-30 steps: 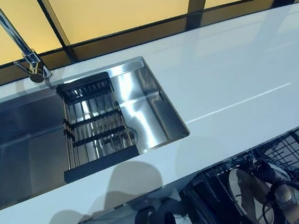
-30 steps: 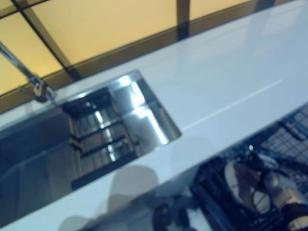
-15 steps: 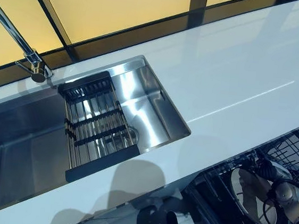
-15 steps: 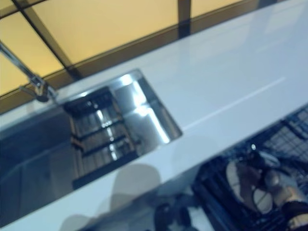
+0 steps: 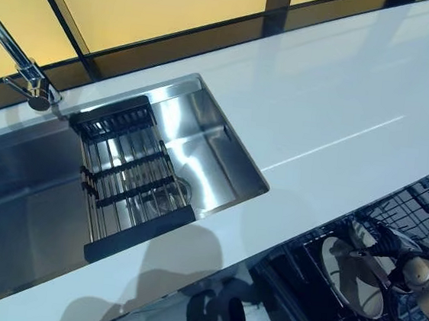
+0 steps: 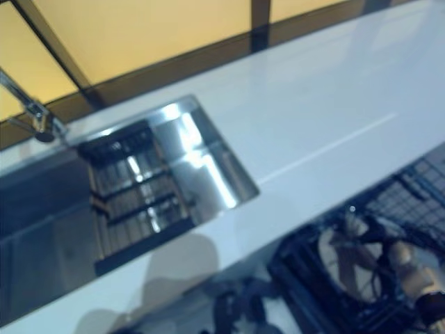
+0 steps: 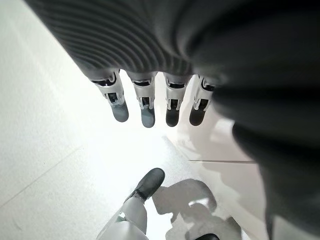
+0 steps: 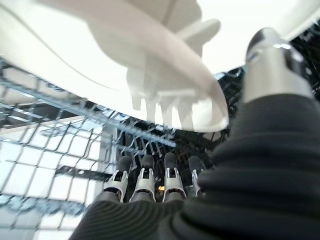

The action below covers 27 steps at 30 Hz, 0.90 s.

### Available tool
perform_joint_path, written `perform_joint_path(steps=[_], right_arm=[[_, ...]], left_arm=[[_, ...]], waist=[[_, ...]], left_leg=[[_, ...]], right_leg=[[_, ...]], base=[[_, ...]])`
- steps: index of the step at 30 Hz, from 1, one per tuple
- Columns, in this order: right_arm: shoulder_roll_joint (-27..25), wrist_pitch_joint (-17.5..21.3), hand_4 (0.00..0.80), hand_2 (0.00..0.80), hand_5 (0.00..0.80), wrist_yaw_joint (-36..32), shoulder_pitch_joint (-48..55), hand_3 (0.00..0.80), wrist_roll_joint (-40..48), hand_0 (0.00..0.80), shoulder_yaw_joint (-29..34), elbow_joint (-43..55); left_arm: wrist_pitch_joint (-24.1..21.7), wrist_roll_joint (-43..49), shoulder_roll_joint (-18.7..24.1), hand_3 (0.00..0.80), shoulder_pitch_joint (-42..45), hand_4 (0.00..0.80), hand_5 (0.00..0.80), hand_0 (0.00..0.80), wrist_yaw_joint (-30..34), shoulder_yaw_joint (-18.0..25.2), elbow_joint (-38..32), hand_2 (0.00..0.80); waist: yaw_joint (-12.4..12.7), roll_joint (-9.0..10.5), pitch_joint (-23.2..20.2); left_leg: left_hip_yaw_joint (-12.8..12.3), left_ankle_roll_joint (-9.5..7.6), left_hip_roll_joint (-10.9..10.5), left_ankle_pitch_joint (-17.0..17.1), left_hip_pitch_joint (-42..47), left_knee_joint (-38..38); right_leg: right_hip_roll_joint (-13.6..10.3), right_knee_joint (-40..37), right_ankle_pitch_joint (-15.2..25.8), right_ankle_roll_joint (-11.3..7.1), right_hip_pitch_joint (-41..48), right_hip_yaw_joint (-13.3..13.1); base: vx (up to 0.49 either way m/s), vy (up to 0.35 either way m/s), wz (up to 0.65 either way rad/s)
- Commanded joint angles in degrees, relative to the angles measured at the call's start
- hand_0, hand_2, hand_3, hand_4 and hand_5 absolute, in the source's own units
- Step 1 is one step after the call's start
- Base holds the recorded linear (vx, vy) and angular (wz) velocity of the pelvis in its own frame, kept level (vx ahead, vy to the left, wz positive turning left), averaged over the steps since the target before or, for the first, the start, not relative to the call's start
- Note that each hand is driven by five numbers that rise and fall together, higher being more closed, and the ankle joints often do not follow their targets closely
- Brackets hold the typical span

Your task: Take plates into dishwasher

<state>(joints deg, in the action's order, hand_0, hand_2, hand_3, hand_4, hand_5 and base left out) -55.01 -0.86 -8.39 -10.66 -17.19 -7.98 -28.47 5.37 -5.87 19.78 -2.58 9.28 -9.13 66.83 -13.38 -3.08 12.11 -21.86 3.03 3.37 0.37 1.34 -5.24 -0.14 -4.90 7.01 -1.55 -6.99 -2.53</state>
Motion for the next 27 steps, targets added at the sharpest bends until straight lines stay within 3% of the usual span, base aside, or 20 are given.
perform_joint_path(steps=[1,13,19,21,25,27], right_arm=[[-2.4,-1.8,0.000,0.000,0.000,-2.7,0.5,0.000,3.4,0.000,4.0,2.6],[-10.2,-0.6,0.000,0.000,0.000,-7.8,8.9,0.000,7.3,0.000,14.6,8.1],[-11.2,0.5,0.000,0.000,0.000,-7.8,11.5,0.000,6.9,0.000,17.5,7.2],[-11.4,0.7,0.000,0.000,0.000,-7.0,12.4,0.000,7.5,0.000,18.2,6.9],[-12.2,0.7,0.000,0.000,0.000,-5.9,13.6,0.000,7.8,0.000,18.5,5.2],[-12.3,2.7,0.000,0.000,0.000,-5.8,14.8,0.000,8.2,0.000,19.1,3.4]], left_arm=[[1.2,-1.6,2.4,0.000,-3.3,0.000,0.000,0.000,-3.6,3.8,4.3,0.000],[3.6,-0.4,1.2,0.000,-3.1,0.000,0.000,0.000,-10.1,7.3,9.6,0.000],[4.0,0.9,1.3,0.000,-2.9,0.000,0.000,0.000,-11.5,7.1,10.5,0.000],[4.1,2.0,1.5,0.000,-3.2,0.000,0.000,0.000,-11.5,6.7,10.7,0.000],[4.2,5.4,1.9,0.000,-3.8,0.000,0.000,0.000,-10.9,5.6,10.7,0.000],[6.0,8.4,2.0,0.000,-3.7,0.000,0.000,0.000,-11.3,4.5,10.0,0.000]], waist=[[-1.2,3.30,-3.7],[-3.0,7.66,-7.9],[-2.6,8.42,-8.5],[-2.4,9.05,-8.0],[-2.2,10.55,-6.6],[-2.0,11.03,-5.8]], left_leg=[[1.5,-2.83,-0.7,-4.2,1.2,0.2],[-1.5,-3.28,0.1,-5.8,3.2,0.2],[-1.3,-4.07,0.0,-5.7,4.3,0.5],[-0.7,-4.44,0.3,-6.9,3.3,4.2],[-2.4,-6.43,0.0,-12.2,0.8,14.2],[-3.5,-6.76,-0.8,-13.0,0.6,15.6]], right_leg=[[0.1,-0.1,-3.5,-5.10,2.7,4.5],[1.1,-0.1,-3.6,-6.02,3.9,3.2],[0.8,1.6,-4.4,-5.60,5.1,3.1],[0.4,3.7,-4.8,-5.43,4.6,3.2],[-0.6,3.0,-2.3,-6.51,4.4,2.1],[-0.9,-0.1,2.2,-8.71,3.1,1.5]], base=[[0.019,0.066,-0.06],[0.027,0.073,-0.05],[-0.010,0.097,-0.04],[-0.079,0.116,0.02],[-0.064,0.133,0.00],[-0.079,0.142,-0.17]])
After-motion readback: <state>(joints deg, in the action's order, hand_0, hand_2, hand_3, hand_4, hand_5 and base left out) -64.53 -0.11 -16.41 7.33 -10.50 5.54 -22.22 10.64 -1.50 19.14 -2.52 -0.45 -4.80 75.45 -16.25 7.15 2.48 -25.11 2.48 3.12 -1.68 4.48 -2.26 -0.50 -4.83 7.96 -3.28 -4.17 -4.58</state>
